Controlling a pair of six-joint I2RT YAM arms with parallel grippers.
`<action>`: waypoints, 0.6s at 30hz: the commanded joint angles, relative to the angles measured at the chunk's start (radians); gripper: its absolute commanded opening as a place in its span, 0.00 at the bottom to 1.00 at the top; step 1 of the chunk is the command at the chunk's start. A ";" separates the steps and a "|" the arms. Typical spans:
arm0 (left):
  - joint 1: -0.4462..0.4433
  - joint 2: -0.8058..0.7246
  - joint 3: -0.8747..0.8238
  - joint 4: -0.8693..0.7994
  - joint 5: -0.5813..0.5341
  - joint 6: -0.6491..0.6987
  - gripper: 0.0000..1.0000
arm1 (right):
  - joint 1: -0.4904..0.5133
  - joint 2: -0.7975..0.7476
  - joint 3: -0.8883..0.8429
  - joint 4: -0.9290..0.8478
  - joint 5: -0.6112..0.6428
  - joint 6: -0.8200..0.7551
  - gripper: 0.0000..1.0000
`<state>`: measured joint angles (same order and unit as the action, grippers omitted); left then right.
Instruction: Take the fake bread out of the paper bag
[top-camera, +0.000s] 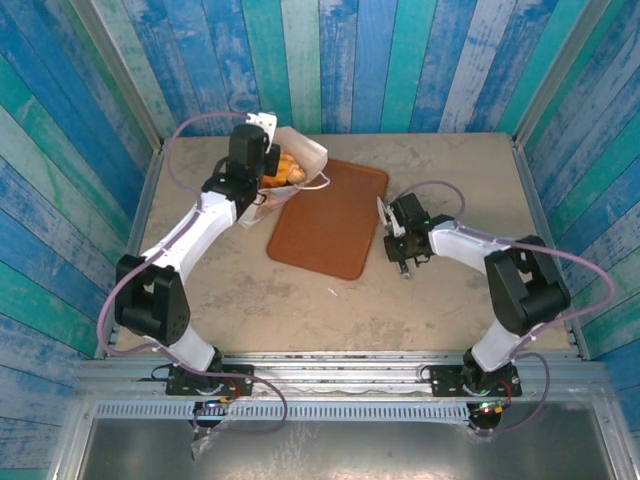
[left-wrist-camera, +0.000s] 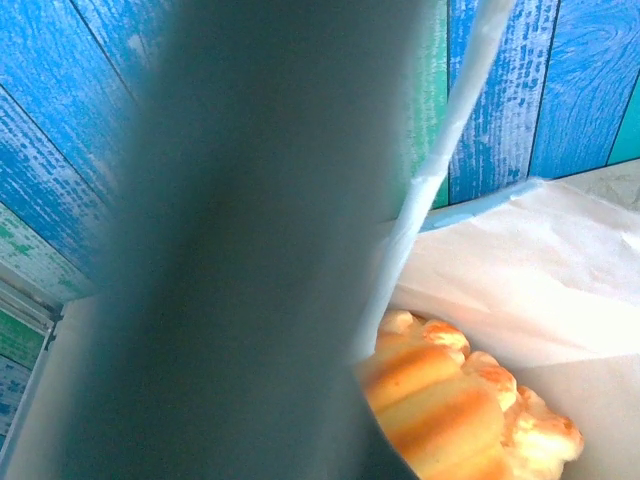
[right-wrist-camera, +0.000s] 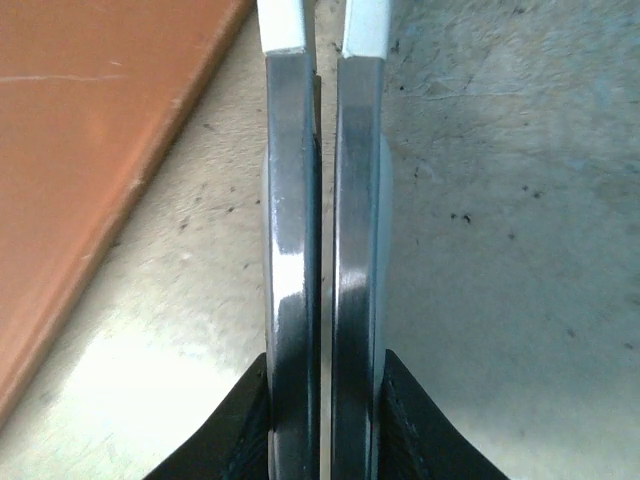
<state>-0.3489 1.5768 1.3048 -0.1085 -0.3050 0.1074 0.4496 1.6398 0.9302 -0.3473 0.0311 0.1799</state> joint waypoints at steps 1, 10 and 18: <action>-0.001 -0.104 -0.033 0.042 0.007 -0.043 0.00 | 0.004 -0.129 -0.008 0.002 0.020 0.000 0.09; -0.001 -0.166 -0.110 0.058 0.018 -0.104 0.00 | -0.017 -0.331 -0.028 0.044 -0.074 0.044 0.14; -0.001 -0.189 -0.168 0.091 0.062 -0.148 0.00 | -0.106 -0.417 -0.103 0.192 -0.408 0.147 0.19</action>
<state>-0.3489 1.4670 1.1641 -0.0525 -0.2672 0.0040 0.3691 1.2430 0.8486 -0.2455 -0.2142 0.2668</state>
